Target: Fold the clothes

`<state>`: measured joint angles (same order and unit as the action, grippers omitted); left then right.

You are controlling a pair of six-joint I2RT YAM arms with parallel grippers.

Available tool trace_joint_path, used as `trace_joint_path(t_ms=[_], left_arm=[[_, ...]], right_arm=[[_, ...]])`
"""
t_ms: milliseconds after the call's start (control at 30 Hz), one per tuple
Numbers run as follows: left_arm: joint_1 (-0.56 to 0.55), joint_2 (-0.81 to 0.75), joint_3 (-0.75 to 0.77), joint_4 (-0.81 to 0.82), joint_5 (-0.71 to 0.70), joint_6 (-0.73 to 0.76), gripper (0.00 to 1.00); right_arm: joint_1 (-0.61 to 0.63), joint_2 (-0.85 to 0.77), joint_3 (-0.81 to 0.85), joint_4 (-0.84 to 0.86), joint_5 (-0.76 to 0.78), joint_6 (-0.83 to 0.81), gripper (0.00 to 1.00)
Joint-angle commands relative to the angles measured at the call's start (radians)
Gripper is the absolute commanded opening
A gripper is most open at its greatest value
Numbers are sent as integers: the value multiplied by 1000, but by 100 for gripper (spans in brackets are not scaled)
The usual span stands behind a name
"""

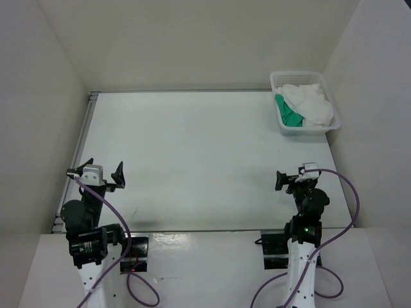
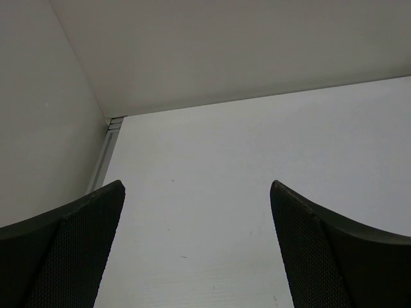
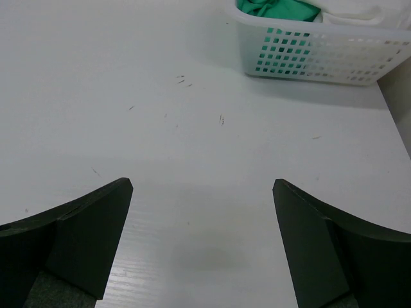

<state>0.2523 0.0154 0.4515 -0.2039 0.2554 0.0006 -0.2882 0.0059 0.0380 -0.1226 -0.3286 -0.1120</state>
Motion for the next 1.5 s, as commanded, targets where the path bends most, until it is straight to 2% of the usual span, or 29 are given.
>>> trace_joint_path(t_ms=[0, 500, 633, 700, 733, 767, 833, 867, 900, 967, 1000, 1033, 1067, 1100, 1167, 1233, 1267, 1367, 1400, 1467], left_arm=[[5, -26, -2, 38, 19, 18, 100], [5, -17, -2, 29, 19, 18, 100], [5, 59, 30, 29, -2, 9, 100], [5, 137, 65, 29, -11, 18, 100], [5, 176, 96, 18, -21, 18, 100], [5, 222, 189, 5, -30, 28, 100], [5, 392, 322, -69, -60, 38, 100], [5, 459, 490, -154, -73, 47, 100], [5, 603, 582, -207, -94, 47, 100], [5, 745, 758, -370, -152, 47, 100], [5, 865, 835, -420, -172, 59, 100], [5, 912, 949, -461, -194, 59, 100], [5, 951, 984, -513, -209, 71, 100], [5, 995, 1000, -525, -209, 99, 100], [5, 1005, 962, -499, -222, 99, 100], [-4, 971, 884, -423, -222, 76, 100], [-13, 934, 789, -393, -211, 76, 100], [-37, 908, 664, -298, -191, 30, 100], [-47, 908, 636, -283, -191, 30, 100], [-74, 972, 601, -261, -191, 21, 100]], right_arm=[[-6, -84, -38, 60, 8, 9, 99], [-6, -84, -38, 60, 8, 9, 99], [-6, -84, 14, 69, -55, -44, 99], [-6, -84, 65, 107, -44, 3, 99], [3, -84, 109, 142, 35, 44, 99], [3, -84, 126, 188, 68, 69, 99], [3, -66, 184, 326, 144, 69, 99], [3, -52, 204, 368, 158, 69, 99], [3, -29, 232, 398, 181, 90, 99], [3, 104, 376, 341, 230, 136, 99], [3, 167, 440, 296, 230, 149, 99], [12, 237, 580, 196, 302, 185, 99], [12, 384, 650, 148, 327, 217, 99], [12, 451, 786, 88, 336, 248, 99], [12, 614, 900, -59, 307, 258, 99], [-12, 689, 989, -150, 113, 30, 99], [-12, 742, 1007, -161, 38, -33, 99], [-22, 811, 1043, -152, 66, -34, 99], [-22, 882, 1083, -167, 66, -34, 99], [-2, 969, 1125, -213, 117, -34, 99]])
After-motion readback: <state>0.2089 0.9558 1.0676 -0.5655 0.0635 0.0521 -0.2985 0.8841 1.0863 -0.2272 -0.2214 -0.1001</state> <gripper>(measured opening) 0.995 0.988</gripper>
